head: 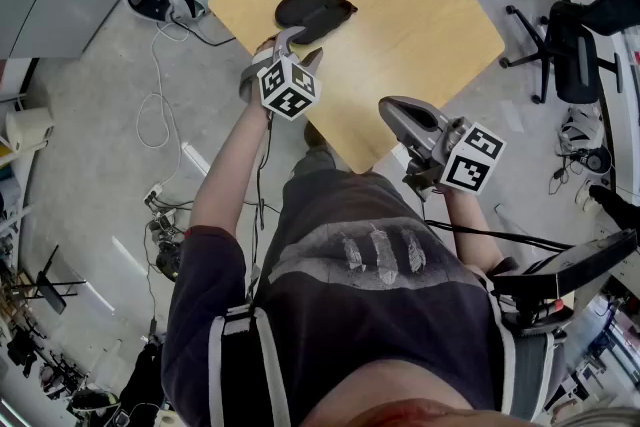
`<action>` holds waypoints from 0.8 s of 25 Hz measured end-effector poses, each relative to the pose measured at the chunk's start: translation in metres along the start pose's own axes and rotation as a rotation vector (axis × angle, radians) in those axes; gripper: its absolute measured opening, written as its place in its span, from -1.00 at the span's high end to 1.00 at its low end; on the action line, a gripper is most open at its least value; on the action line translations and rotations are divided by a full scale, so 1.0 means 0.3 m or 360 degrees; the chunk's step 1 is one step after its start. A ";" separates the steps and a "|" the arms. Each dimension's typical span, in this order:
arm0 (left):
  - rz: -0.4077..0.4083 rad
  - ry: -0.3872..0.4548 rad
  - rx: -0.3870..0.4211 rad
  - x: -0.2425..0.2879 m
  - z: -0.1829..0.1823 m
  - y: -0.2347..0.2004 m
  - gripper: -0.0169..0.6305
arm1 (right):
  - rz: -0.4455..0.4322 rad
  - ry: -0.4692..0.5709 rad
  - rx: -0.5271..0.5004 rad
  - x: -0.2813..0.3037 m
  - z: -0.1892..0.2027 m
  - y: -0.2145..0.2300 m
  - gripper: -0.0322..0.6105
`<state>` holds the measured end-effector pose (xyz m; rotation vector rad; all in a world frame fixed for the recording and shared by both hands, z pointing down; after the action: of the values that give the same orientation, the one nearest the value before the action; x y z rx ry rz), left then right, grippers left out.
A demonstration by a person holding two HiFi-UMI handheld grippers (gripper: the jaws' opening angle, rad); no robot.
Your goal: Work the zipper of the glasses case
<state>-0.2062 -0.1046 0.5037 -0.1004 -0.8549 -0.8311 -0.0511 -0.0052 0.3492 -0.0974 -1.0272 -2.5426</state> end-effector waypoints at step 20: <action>0.0097 -0.0121 -0.0042 0.130 0.067 0.038 0.89 | 0.0120 -0.0007 0.0075 -0.061 0.058 0.091 0.89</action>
<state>-0.1965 -0.1126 0.5474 -0.1812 -0.9082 -0.7854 -0.0251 -0.0051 0.3759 -0.1266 -1.0640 -2.4501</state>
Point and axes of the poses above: the fingertips, and each gripper's own axes: x forward along the fingers, y to its right, z out of its underside, the point moved 4 cm from there along -x, backward along the fingers, and after that the axes turned 4 degrees about -x, right-handed, at the moved point
